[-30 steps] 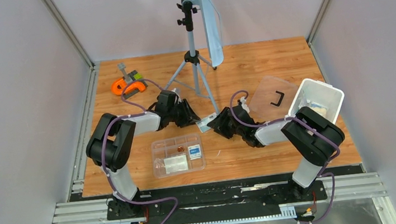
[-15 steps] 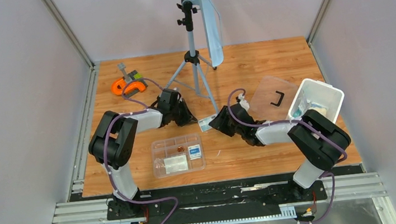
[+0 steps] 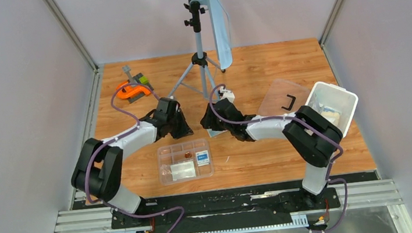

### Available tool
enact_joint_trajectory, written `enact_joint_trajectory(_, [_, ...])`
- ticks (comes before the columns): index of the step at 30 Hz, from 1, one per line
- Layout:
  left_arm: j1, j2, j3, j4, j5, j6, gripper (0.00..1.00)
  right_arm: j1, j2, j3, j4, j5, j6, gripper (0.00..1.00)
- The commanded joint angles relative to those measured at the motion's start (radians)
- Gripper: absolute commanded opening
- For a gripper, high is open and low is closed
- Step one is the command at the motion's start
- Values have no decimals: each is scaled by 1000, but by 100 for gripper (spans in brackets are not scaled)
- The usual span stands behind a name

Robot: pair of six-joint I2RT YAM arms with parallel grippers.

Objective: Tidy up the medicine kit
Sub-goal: Adjust the medical item at the center of the board, then pick up the medical item at the center of the board.

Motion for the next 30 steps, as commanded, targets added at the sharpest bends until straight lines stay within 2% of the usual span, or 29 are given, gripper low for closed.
enact_joint_trajectory(1, [15,-106,-3,-78,-81,25,0,0,88,71,-26,-2,-84,48])
enact_joint_trajectory(6, [31,-152,-3,-124,-109,30,0,1,79,52,-66,-52,-91,48])
enact_joint_trajectory(16, [33,-139,23,-138,-85,44,1,13,-103,-124,-186,-139,-131,48])
enact_joint_trajectory(20, [32,-123,24,-125,-51,45,1,16,-218,-192,-225,-200,-131,48])
enact_joint_trajectory(24, [12,-90,33,-93,-2,52,2,16,-378,-245,-234,-142,-137,52])
enact_joint_trajectory(27, [-40,-37,86,-92,37,60,2,-22,-449,-275,-222,-97,-161,57])
enact_joint_trajectory(30, [-88,35,127,-64,72,52,2,-105,-433,-280,-202,-184,-186,58])
